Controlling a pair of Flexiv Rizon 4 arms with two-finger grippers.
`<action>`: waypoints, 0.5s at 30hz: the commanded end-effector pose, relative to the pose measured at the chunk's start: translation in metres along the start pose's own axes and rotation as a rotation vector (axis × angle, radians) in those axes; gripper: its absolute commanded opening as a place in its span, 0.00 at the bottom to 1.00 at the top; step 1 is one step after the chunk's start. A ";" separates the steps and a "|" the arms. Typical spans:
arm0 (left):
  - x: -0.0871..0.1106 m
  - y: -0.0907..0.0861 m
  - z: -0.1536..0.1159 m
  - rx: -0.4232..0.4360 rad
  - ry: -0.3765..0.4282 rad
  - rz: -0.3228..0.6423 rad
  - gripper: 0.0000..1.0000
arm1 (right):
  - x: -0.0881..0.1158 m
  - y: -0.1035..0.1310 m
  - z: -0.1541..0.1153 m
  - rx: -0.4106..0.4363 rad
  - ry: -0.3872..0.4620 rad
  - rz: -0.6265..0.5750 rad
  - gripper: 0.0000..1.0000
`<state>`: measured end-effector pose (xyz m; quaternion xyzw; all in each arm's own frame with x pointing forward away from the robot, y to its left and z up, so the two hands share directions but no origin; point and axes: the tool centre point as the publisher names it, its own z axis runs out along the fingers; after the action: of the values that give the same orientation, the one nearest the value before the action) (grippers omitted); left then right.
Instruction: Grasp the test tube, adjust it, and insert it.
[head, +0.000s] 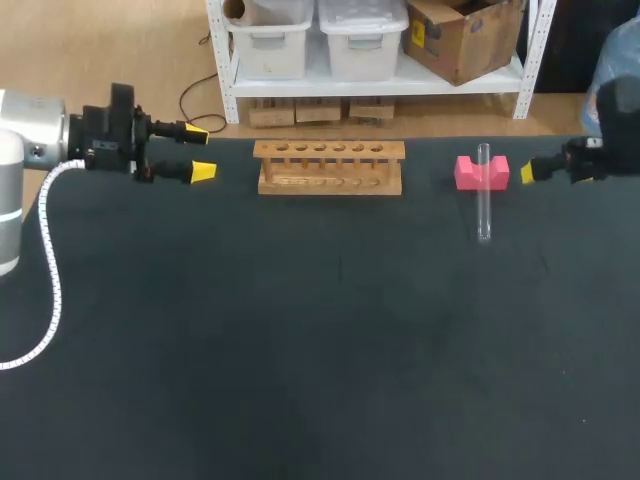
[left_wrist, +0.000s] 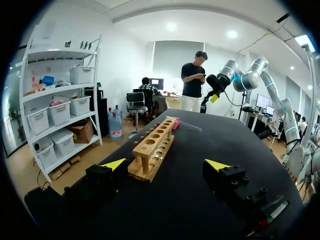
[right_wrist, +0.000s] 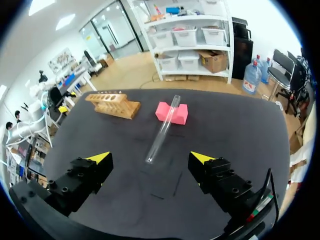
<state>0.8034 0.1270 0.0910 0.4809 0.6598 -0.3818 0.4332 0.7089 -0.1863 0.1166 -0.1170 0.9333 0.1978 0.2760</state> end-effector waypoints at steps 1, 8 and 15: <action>0.001 0.000 0.000 -0.002 -0.002 0.002 1.00 | -0.010 0.008 0.012 0.252 0.004 -0.011 1.00; 0.001 0.000 0.000 -0.002 -0.002 0.002 1.00 | -0.016 0.007 0.036 0.368 -0.060 -0.053 1.00; 0.001 0.000 0.000 -0.002 -0.002 0.002 1.00 | -0.020 0.004 0.052 0.467 -0.116 -0.063 1.00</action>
<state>0.8034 0.1269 0.0910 0.4809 0.6598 -0.3817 0.4332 0.7452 -0.1637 0.0975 -0.1251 0.9299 0.1299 0.3205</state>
